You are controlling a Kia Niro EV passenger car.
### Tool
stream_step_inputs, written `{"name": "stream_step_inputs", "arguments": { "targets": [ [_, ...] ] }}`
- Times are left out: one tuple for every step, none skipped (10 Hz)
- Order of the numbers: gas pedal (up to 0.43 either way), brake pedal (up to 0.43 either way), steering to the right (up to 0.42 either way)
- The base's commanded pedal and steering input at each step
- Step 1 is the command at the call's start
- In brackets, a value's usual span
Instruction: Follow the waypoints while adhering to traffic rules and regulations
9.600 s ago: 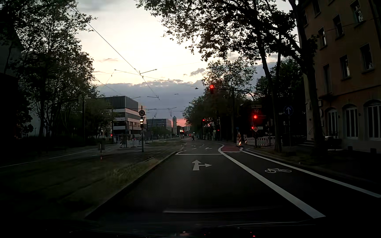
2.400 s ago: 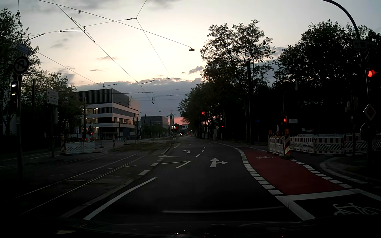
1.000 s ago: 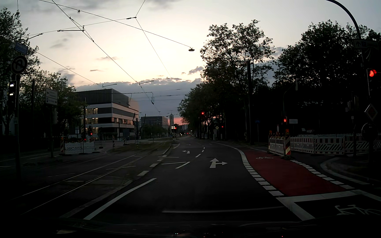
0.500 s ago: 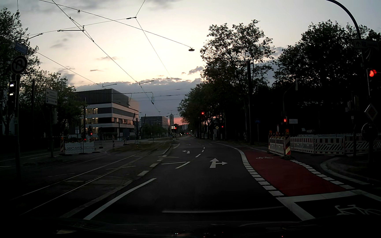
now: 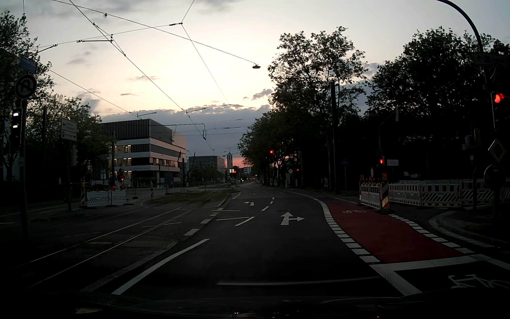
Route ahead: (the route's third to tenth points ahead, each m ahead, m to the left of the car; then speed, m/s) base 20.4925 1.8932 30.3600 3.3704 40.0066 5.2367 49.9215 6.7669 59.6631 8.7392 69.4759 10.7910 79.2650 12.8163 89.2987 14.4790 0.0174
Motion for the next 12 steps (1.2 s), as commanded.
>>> {"name": "stream_step_inputs", "arguments": {
  "targets": [
    [0.000,0.244,0.034],
    [0.000,0.244,0.034],
    [0.000,0.244,0.034],
    [0.000,0.244,0.034],
    [0.000,0.244,0.034],
    [0.000,0.244,0.034],
    [0.000,0.244,0.034],
    [0.000,0.244,0.034],
    [0.000,0.244,0.034],
    [0.000,0.244,0.034],
    [0.000,0.244,0.034],
    [0.000,0.244,0.034]
  ]
}}
